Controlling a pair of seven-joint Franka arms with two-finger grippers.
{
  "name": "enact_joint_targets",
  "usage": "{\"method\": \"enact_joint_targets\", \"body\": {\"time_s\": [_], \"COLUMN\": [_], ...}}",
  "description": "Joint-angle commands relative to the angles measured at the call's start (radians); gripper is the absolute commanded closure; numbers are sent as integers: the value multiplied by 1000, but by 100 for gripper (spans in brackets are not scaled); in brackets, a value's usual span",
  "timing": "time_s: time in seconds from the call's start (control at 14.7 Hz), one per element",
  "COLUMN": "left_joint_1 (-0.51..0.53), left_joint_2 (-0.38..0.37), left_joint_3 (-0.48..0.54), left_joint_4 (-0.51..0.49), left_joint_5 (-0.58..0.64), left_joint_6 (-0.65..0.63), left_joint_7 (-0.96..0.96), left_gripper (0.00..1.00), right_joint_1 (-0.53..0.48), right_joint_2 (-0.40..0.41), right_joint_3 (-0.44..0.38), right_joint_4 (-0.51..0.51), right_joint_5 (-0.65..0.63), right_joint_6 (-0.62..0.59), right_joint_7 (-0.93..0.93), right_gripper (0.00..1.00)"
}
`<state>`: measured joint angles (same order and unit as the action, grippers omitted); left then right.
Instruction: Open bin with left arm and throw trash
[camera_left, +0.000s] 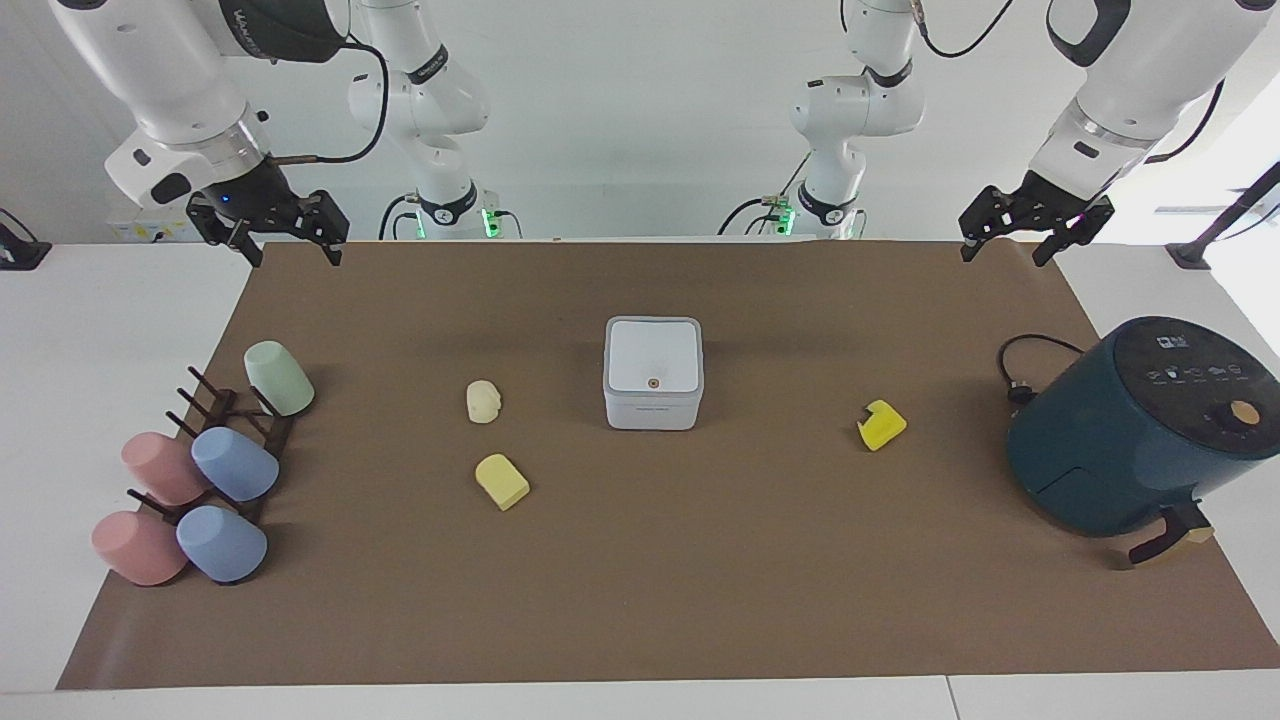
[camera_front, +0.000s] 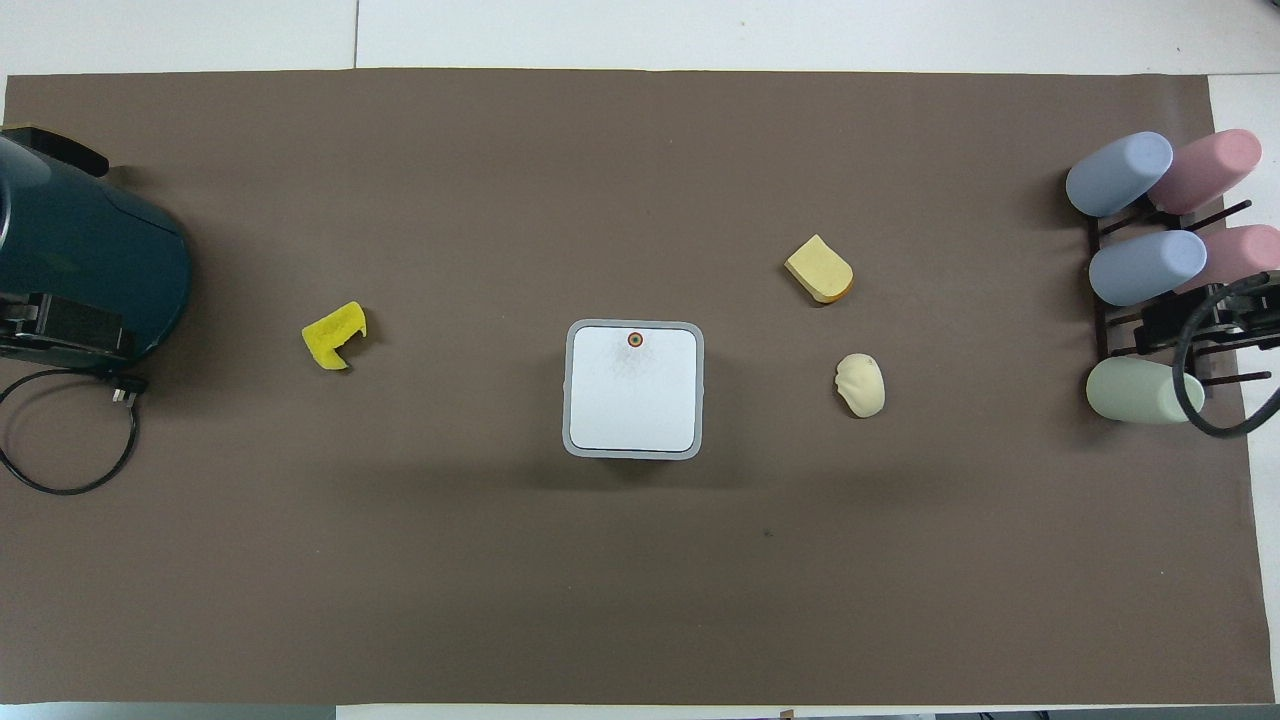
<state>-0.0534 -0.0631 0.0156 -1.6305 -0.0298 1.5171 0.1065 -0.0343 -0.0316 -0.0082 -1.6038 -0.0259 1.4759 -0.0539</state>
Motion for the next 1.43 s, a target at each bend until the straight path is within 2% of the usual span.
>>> {"method": "enact_joint_targets", "body": {"time_s": [0.0,0.27,0.54,0.61,0.68,0.81,0.95,1.09,1.22,1.36], "left_joint_1": [-2,-8,-64,-88,-114,-193,-273,-362,-446,-509], "left_joint_2": [-23,-24,-24,-27,-30,-47,-61,-64,-43,-18], "left_joint_3": [3,0,-9,-11,-11,-11,-12,-12,-12,-14], "left_joint_4": [-25,-23,-28,-40,-48,-92,-162,-242,-293,-351], "left_joint_5": [18,18,16,16,16,16,16,14,14,14], "left_joint_6": [8,2,9,29,61,118,222,399,527,677], "left_joint_7": [-1,-2,-33,-51,-59,-109,-152,-203,-342,-378], "left_gripper": [0,0,0,12,48,100,100,100,100,100], "right_joint_1": [-6,-7,7,16,31,123,168,203,211,212], "right_joint_2": [7,6,-8,-11,-10,2,47,90,116,128], "right_joint_3": [-3,-6,-4,5,7,8,8,8,8,8], "right_joint_4": [13,7,-66,-88,-137,-247,-345,-419,-520,-611], "right_joint_5": [15,21,87,89,98,98,98,98,98,98], "right_joint_6": [3,11,147,161,206,379,557,686,824,972], "right_joint_7": [12,14,118,140,160,173,257,256,230,201], "right_gripper": [0,0,0,0,0,0,0,0,0,0]}}
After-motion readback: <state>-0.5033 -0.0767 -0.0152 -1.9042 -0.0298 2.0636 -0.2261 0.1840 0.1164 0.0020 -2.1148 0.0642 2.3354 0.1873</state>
